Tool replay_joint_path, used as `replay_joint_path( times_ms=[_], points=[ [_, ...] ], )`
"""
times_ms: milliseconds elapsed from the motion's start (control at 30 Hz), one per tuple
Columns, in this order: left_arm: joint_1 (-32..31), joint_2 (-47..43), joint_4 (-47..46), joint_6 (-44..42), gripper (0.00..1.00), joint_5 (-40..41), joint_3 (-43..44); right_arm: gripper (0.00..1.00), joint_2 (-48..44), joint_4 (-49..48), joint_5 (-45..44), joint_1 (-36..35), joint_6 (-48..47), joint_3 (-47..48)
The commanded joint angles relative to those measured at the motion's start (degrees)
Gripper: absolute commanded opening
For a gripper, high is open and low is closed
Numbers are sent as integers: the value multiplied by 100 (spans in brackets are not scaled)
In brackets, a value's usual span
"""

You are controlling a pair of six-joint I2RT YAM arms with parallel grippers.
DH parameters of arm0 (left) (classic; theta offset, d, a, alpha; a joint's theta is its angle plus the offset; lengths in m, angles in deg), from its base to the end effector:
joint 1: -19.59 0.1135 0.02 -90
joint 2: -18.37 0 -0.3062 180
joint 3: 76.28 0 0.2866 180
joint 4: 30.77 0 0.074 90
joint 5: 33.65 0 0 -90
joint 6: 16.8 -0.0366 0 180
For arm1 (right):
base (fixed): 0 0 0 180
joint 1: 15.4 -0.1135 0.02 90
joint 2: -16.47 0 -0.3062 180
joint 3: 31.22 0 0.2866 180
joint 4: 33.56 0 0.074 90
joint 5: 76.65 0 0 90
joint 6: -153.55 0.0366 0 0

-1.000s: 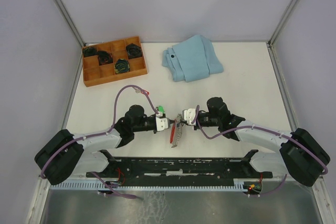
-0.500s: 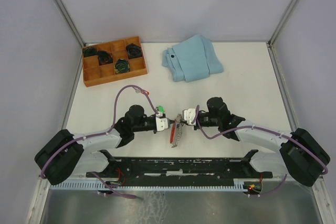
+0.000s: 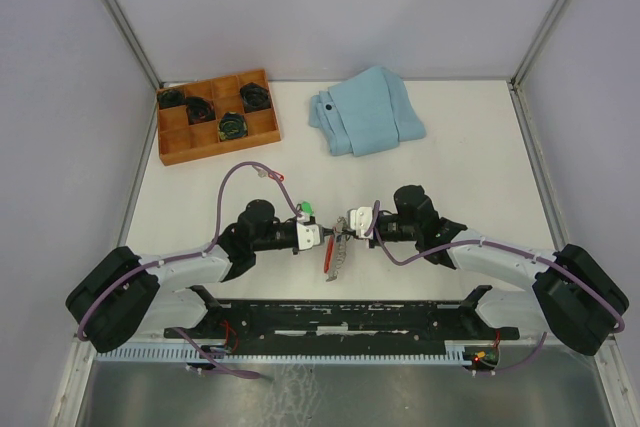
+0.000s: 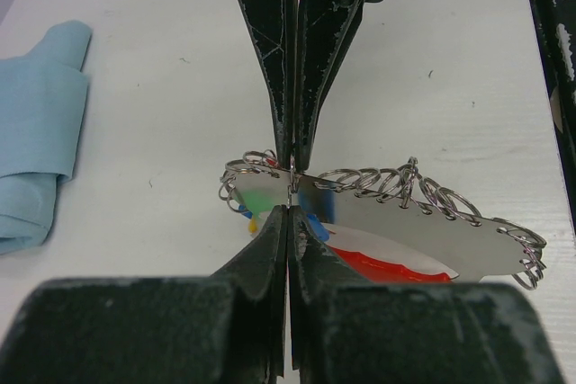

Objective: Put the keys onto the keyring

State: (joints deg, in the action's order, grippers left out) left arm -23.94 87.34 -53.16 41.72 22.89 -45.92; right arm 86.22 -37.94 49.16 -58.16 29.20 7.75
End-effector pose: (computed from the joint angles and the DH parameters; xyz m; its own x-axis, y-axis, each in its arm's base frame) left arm 0.1561 -0.1761 0.1913 0.3278 0.2895 -0.8993 0.9231 0.1044 0.3701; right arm 0.1713 0.1876 0.2080 0.2583 -0.3844 -0.8863 -0.9564 0.0275 -0.2906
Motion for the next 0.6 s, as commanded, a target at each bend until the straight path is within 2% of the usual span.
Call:
replay_joint_path(
  times_ms=[0,567],
  points=[
    [-15,9,-353,222,3,-207,201,1,-76,-495,69,-34,26,161],
    [-14,-103,-141,174,3,-2,209,1,-244,-260,-256,-30,-90,117]
  ],
)
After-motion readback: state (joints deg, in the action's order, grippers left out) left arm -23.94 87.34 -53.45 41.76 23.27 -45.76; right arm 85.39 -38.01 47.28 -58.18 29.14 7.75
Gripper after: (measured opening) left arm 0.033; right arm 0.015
